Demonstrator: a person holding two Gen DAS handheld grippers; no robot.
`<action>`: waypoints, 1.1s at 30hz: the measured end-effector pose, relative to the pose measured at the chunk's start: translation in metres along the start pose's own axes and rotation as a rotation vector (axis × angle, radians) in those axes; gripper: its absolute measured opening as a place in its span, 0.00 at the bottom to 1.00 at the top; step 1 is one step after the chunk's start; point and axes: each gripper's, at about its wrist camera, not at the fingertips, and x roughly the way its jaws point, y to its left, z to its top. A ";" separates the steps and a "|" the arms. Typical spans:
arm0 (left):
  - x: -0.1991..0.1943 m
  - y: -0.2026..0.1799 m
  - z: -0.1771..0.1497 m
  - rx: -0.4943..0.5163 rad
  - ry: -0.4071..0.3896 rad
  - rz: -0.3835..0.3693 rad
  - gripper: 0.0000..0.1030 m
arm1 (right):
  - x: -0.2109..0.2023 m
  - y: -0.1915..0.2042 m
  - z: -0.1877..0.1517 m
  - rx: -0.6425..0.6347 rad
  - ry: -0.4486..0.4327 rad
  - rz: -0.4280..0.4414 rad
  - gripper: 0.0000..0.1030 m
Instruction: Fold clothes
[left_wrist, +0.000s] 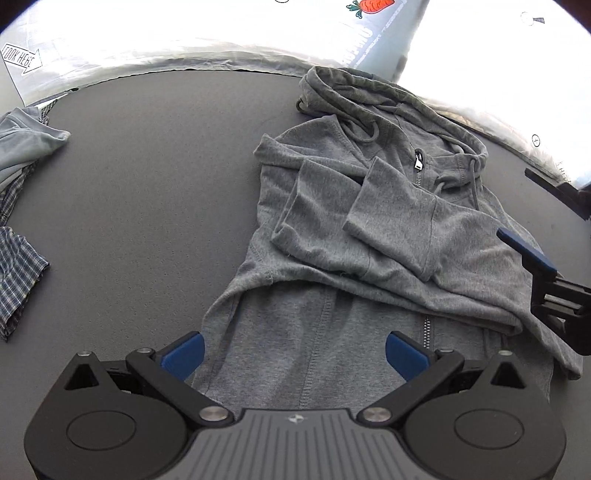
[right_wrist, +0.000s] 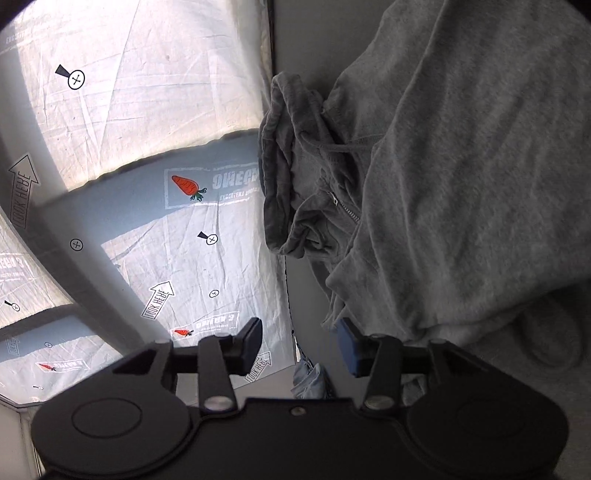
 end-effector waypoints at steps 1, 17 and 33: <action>0.002 -0.003 0.002 0.010 0.003 0.013 1.00 | -0.009 -0.001 0.009 -0.035 -0.015 -0.031 0.46; 0.061 -0.082 0.077 0.217 -0.052 -0.014 0.78 | -0.141 -0.008 0.068 -0.518 -0.273 -0.377 0.68; 0.046 -0.116 0.059 0.355 -0.162 0.027 0.01 | -0.145 -0.004 0.048 -0.552 -0.282 -0.363 0.68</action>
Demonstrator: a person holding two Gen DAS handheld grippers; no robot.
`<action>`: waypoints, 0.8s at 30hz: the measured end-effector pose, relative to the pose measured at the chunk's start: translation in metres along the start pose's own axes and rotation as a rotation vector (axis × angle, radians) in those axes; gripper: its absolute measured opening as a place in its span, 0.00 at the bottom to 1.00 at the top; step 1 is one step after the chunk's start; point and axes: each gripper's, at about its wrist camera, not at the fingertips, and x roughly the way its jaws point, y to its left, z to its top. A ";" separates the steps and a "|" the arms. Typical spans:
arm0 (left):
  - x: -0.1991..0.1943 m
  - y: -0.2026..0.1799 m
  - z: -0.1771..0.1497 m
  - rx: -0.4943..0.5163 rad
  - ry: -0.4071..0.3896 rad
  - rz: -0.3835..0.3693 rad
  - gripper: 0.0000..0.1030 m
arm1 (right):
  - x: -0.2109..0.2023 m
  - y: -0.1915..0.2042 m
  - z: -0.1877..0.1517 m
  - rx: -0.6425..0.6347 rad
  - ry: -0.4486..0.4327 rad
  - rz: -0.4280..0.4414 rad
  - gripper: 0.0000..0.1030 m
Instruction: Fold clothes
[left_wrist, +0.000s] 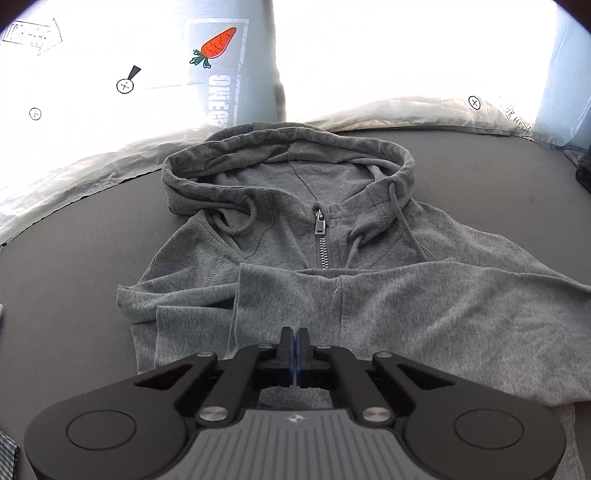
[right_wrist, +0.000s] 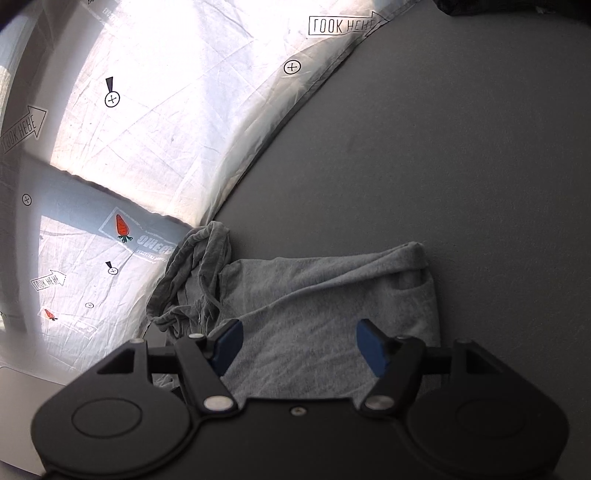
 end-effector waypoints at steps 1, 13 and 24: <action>-0.002 -0.001 0.000 0.008 0.002 0.018 0.04 | -0.003 0.002 -0.001 -0.005 -0.004 0.002 0.68; -0.006 0.023 -0.019 -0.085 0.040 0.031 0.37 | -0.009 0.009 -0.025 -0.112 -0.002 -0.134 0.68; 0.008 0.032 -0.024 -0.144 0.056 0.009 0.55 | 0.015 0.006 -0.017 -0.159 0.048 -0.160 0.68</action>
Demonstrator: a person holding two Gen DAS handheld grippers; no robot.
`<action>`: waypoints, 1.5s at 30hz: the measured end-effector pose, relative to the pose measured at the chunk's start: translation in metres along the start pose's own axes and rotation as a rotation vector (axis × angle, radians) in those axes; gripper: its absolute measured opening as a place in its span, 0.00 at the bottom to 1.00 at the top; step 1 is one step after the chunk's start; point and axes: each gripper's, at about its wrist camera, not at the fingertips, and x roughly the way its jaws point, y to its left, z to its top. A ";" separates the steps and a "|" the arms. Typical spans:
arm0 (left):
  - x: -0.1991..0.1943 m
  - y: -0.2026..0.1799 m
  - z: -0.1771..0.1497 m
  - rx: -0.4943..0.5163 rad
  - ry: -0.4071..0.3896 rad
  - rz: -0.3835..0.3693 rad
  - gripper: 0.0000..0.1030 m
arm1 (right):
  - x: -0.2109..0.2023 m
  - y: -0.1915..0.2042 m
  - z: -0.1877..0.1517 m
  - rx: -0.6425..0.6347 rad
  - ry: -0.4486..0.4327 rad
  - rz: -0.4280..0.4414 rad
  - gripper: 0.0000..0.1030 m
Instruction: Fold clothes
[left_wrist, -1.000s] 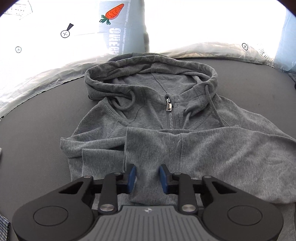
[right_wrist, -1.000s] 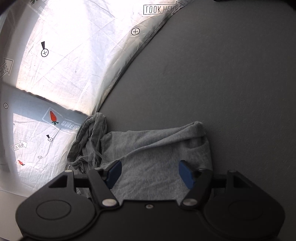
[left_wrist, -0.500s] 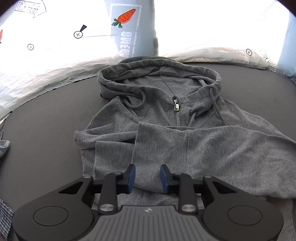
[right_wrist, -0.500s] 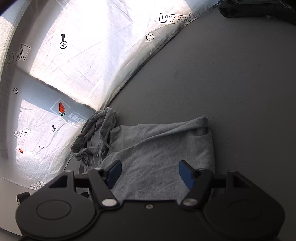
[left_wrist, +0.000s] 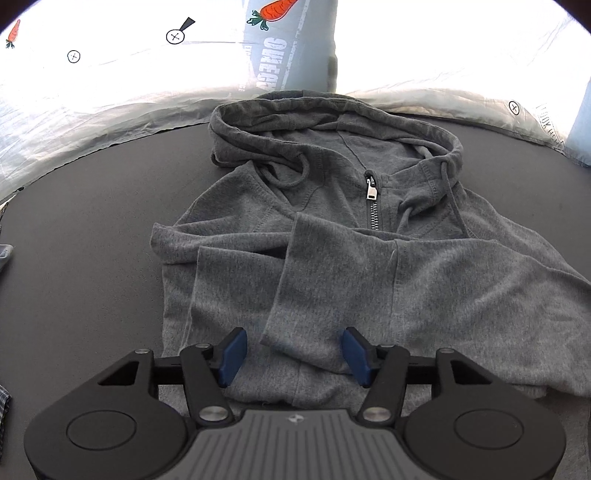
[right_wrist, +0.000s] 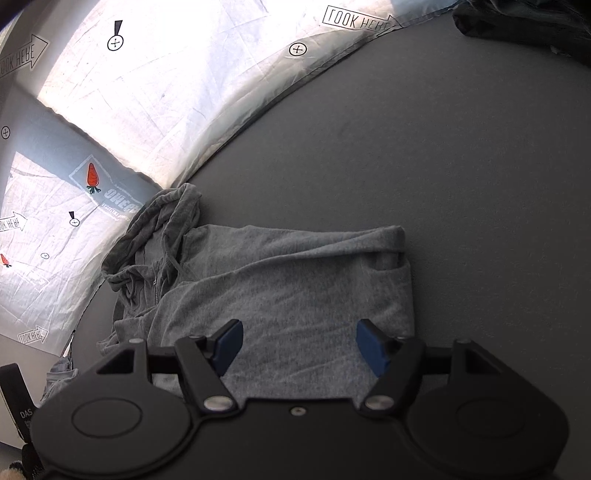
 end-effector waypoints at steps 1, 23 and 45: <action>0.000 0.000 -0.001 -0.013 -0.003 -0.013 0.48 | 0.001 0.000 0.000 -0.002 0.004 0.001 0.68; -0.072 -0.038 0.029 0.165 -0.267 -0.014 0.06 | -0.042 0.003 -0.006 0.001 -0.130 0.000 0.67; -0.188 0.033 0.091 -0.022 -0.634 0.014 0.05 | -0.079 0.034 -0.075 -0.076 -0.176 -0.131 0.67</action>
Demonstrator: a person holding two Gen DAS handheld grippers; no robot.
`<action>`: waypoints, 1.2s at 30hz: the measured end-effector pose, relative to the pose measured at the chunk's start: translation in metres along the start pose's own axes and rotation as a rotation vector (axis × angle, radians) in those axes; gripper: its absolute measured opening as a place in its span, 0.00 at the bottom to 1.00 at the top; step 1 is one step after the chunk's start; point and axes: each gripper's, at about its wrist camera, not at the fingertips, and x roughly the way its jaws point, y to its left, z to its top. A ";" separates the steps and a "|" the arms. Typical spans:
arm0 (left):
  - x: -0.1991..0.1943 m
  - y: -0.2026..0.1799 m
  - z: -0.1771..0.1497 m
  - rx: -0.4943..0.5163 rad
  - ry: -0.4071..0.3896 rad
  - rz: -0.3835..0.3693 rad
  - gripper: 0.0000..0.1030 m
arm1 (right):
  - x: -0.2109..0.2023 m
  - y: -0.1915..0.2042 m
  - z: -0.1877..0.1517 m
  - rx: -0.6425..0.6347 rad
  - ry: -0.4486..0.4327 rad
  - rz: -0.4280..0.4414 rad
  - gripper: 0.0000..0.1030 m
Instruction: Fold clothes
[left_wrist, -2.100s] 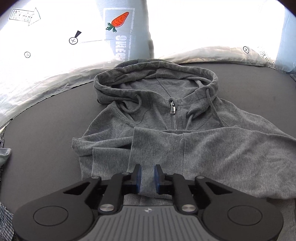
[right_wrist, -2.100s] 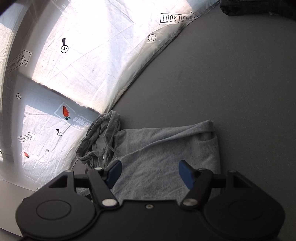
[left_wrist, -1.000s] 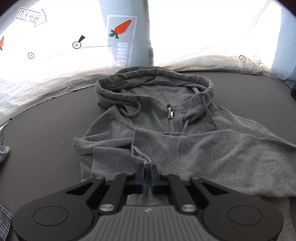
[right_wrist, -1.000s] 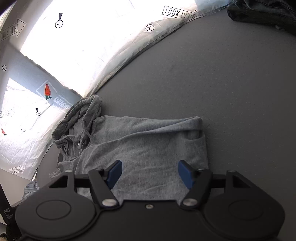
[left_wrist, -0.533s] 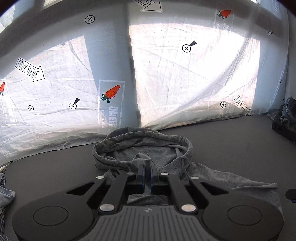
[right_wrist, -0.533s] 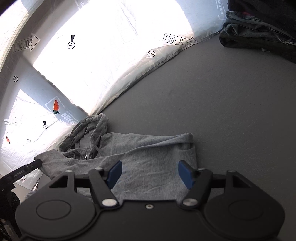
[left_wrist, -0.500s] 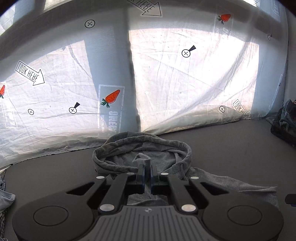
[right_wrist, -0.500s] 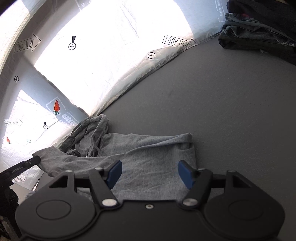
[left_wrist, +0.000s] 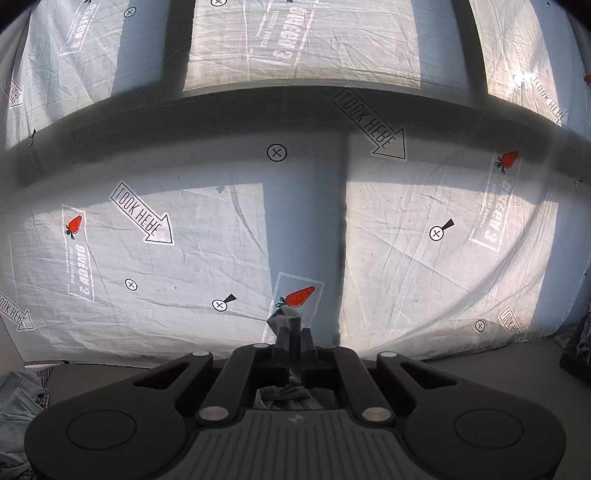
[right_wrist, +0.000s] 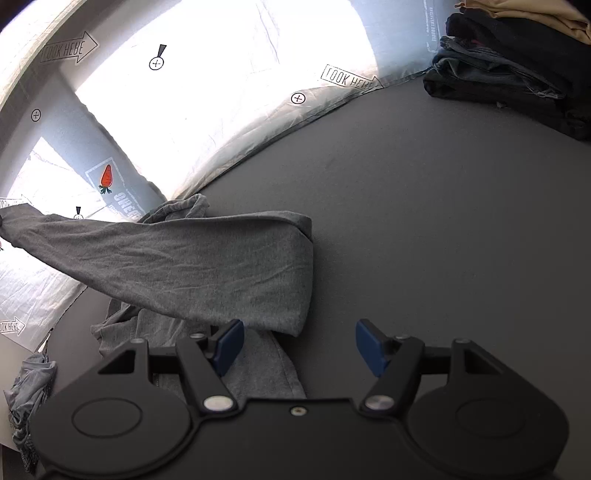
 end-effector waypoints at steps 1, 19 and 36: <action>-0.004 0.011 0.001 -0.011 -0.007 0.019 0.05 | 0.001 0.003 -0.002 -0.003 0.005 -0.001 0.67; -0.028 0.200 -0.073 -0.206 0.146 0.341 0.05 | 0.039 0.069 -0.021 -0.128 0.065 -0.033 0.63; 0.008 0.238 -0.196 -0.345 0.548 0.413 0.08 | 0.081 0.080 0.009 -0.218 0.100 -0.062 0.28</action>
